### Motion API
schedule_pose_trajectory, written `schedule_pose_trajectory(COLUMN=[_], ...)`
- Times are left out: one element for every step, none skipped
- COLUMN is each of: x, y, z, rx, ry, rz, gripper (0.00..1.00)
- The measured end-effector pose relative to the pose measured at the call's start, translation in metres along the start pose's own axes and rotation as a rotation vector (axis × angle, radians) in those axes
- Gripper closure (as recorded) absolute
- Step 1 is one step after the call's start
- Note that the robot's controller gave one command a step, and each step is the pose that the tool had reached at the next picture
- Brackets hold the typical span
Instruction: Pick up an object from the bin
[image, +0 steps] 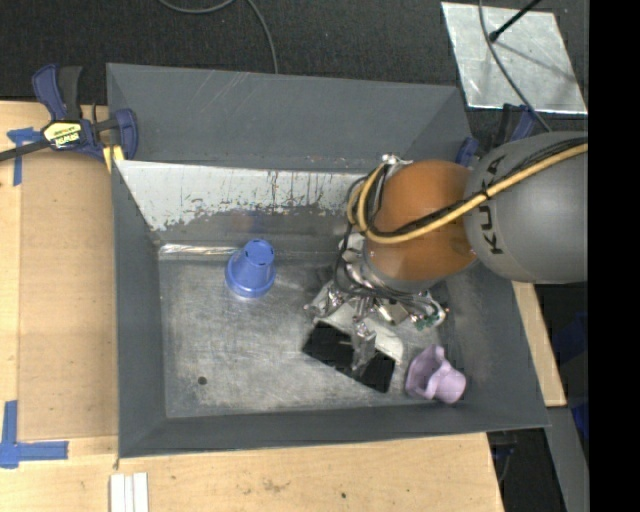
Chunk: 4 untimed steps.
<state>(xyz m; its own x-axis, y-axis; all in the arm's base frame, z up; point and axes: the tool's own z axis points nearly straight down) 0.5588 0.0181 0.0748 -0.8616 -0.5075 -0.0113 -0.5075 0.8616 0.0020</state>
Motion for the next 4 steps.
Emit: schedule_pose_trajectory(x=[-0.002, 0.003, -0.009, -0.004], y=[0.003, -0.017, -0.025, -0.021], z=[-0.036, -0.067, -0.057, -0.096], rx=[-0.002, 0.003, 0.005, -0.005], ry=[0.016, 0.005, 0.008, 0.016], rz=[-0.03, -0.021, -0.043, -0.134], gripper=[1.0, 1.0, 1.0, 1.0])
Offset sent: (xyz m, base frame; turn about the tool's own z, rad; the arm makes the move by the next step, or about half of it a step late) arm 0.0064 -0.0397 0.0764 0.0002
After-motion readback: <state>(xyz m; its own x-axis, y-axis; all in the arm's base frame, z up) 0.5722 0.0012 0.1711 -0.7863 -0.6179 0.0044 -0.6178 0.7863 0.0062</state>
